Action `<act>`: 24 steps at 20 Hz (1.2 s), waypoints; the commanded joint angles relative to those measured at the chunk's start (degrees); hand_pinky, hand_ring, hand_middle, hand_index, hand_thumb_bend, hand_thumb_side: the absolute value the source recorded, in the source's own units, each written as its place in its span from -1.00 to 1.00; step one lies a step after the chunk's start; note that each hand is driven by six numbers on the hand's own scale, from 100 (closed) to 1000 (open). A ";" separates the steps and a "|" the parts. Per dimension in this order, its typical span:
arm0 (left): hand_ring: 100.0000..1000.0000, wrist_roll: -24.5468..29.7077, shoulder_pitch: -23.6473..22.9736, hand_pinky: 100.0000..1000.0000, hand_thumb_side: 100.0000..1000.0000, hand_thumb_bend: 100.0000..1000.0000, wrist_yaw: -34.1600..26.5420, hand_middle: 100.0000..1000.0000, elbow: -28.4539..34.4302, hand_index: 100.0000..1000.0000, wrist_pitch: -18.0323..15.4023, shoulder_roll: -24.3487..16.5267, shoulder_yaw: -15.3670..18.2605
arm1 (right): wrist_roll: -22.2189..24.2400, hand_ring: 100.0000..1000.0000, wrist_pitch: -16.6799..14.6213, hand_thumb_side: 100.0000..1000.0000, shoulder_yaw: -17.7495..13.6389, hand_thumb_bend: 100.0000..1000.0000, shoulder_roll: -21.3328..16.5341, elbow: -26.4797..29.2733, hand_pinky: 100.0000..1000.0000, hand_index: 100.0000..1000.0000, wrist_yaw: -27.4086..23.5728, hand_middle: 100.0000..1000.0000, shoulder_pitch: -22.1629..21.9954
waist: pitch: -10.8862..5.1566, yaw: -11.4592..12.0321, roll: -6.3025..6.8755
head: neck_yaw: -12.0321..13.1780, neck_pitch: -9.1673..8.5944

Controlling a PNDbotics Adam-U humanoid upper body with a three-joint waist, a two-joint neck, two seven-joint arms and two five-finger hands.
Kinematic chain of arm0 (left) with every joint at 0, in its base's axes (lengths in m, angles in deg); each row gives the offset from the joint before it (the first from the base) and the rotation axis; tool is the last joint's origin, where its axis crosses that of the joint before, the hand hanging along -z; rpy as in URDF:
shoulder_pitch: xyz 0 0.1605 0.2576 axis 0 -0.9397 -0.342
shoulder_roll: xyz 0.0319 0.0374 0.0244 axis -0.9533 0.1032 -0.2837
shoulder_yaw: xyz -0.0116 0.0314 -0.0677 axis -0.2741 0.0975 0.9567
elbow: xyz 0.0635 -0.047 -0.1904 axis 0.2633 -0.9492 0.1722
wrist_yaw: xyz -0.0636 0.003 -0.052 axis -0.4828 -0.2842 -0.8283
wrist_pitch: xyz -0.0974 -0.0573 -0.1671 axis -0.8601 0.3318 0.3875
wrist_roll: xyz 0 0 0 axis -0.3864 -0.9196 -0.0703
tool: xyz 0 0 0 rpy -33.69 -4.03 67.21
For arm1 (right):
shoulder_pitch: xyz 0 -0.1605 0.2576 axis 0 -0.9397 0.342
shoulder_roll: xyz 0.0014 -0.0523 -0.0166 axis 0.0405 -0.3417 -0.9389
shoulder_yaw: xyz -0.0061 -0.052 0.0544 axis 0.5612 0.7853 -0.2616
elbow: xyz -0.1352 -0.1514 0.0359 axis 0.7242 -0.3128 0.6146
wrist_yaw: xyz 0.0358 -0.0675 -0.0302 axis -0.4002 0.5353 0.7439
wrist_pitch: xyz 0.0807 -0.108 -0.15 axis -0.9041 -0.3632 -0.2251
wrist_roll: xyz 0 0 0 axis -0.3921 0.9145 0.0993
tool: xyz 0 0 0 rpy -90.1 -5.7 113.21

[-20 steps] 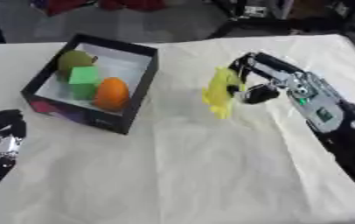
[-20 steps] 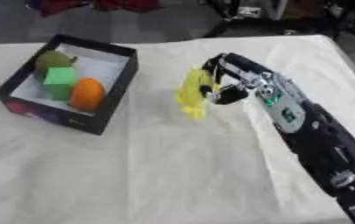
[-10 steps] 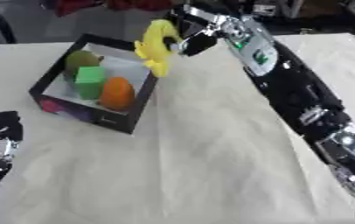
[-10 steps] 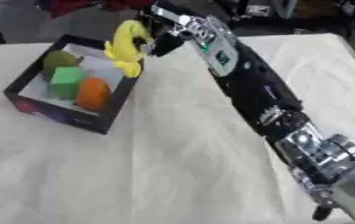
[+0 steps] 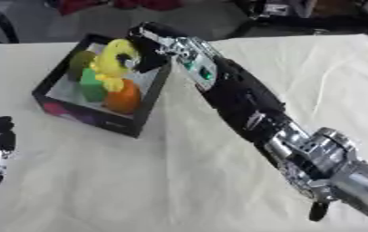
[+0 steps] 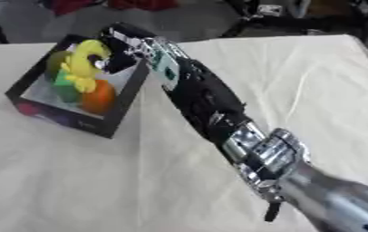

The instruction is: Pick up objects on the table and place them in the box.

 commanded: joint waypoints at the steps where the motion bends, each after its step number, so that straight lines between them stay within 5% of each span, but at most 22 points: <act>1: 0.59 0.31 0.89 0.53 0.20 -0.53 -0.33 0.45 0.84 0.36 -0.04 -0.14 -0.13 | -1.02 0.44 -0.09 0.30 -0.20 -0.17 0.28 0.79 0.46 0.88 -0.04 0.59 1.14 | 0.37 0.00 0.89 | -0.24 -0.08; 6: 0.59 -0.17 0.67 0.53 0.20 -0.54 -0.33 0.45 0.82 0.35 0.16 -0.23 0.35 | -4.19 0.44 0.33 0.15 0.78 -0.34 -1.78 6.81 0.44 0.84 -5.08 0.59 -0.13 | 0.25 -1.09 0.62 | 1.07 -0.08; 9: 0.58 -1.73 0.03 0.52 0.19 -0.58 -0.31 0.44 0.81 0.35 0.67 -0.74 1.50 | -5.33 0.38 0.71 -0.03 1.81 -0.62 -6.53 17.20 0.38 0.79 -14.76 0.48 -4.05 | -0.45 -2.97 -0.07 | 3.36 -0.08; 13: 0.57 -5.02 -0.78 0.51 0.18 -0.61 -0.53 0.43 1.00 0.35 1.48 -2.21 3.08 | -8.90 0.30 2.72 0.01 0.88 -0.85 -14.94 38.43 0.33 0.75 -32.57 0.38 -17.22 | -1.64 -7.02 -1.64 | 7.77 -0.08; 16: 0.58 -7.19 -1.31 0.50 0.21 -0.66 -1.19 0.43 1.12 0.38 1.74 -2.90 3.65 | -13.04 0.25 4.67 0.03 -2.60 -0.90 -18.65 49.87 0.30 0.73 -40.00 0.31 -29.45 | -2.16 -8.93 -2.19 | 9.94 -0.08; 20: 0.58 -8.86 -2.18 0.50 0.28 -0.72 -2.71 0.44 1.29 0.44 1.29 -3.27 4.00 | -18.66 0.15 5.43 0.04 -6.87 -0.92 -18.05 56.38 0.24 0.67 -42.82 0.20 -42.37 | -2.51 -10.59 -1.89 | 12.17 -0.08; 24: 0.59 -9.30 -2.79 0.50 0.32 -0.73 -3.59 0.46 1.17 0.48 0.88 -3.13 4.23 | -19.97 0.17 4.36 -0.01 -8.37 -0.94 -14.67 58.23 0.24 0.59 -43.48 0.24 -50.52 | -2.76 -12.15 -1.45 | 13.20 -0.08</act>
